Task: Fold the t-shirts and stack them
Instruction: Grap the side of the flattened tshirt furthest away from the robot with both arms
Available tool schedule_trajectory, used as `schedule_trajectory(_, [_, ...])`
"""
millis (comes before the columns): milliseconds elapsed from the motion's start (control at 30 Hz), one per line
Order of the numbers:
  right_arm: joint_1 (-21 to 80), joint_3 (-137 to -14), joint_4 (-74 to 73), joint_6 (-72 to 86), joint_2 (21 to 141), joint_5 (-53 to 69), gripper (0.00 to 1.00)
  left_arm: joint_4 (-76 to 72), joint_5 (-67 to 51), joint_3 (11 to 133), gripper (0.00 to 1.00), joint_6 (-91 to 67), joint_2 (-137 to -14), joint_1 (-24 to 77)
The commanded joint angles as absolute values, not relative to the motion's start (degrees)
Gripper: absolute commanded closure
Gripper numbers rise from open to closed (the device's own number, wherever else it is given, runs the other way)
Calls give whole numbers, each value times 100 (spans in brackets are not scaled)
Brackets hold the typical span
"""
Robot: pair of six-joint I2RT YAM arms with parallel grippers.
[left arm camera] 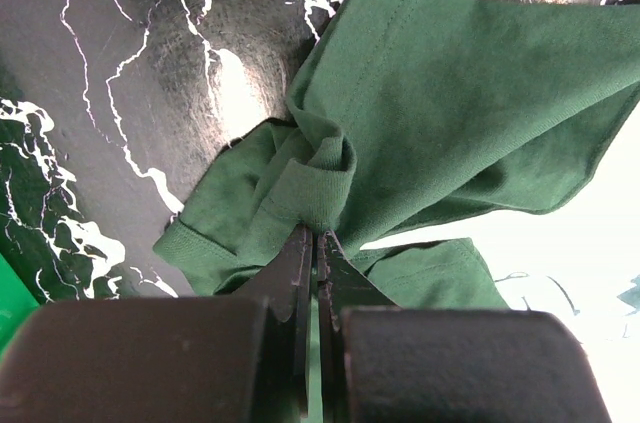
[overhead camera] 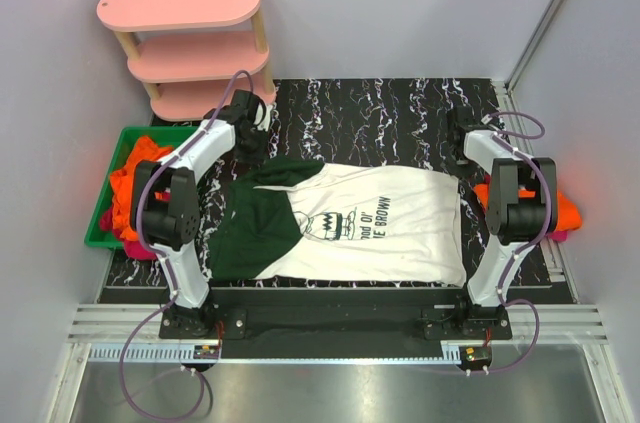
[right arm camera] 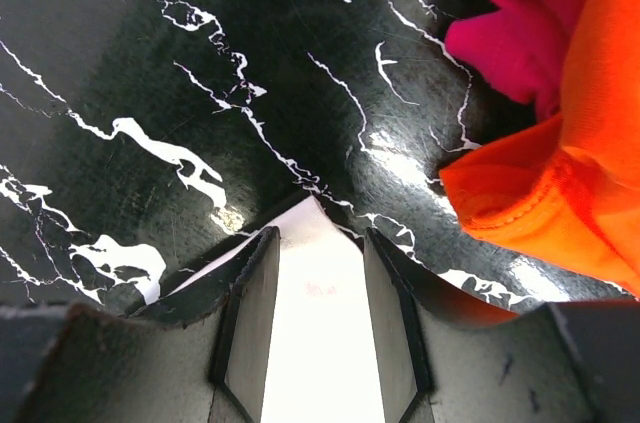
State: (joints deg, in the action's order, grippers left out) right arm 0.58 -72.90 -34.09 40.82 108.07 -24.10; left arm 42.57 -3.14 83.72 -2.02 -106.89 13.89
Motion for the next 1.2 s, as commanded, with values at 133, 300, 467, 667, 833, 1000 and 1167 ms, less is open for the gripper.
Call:
schedule_trajectory(133, [26, -7603, -3375, 4157, 10960, -2338, 53, 4201, -439, 8604, 100, -264, -10749, 1406])
schedule_trajectory(300, [26, -7585, -3463, 4201, 11022, -2189, 54, 4210, -413, 8587, 100, -255, -10723, 1406])
schedule_trajectory(467, [26, -7418, -3524, 4280, 10942, -2092, 54, 4210, -387, 8561, 100, -237, -10652, 1406])
schedule_trajectory(667, [-132, -7400, -3630, 4342, 11083, -1952, 54, 4210, -457, 8561, 100, -316, -10670, 1415])
schedule_trajectory(833, [-246, -7418, -3726, 4403, 11241, -1653, 55, 4219, -440, 8543, 100, -299, -10626, 1406])
schedule_trajectory(1000, [-299, -7400, -3788, 4395, 11294, -1538, 69, 4210, -413, 8508, 100, -281, -10573, 1406])
schedule_trajectory(1167, [-299, -7365, -3718, 4359, 11127, -1582, 100, 4210, -422, 8481, 100, -325, -10538, 1406])
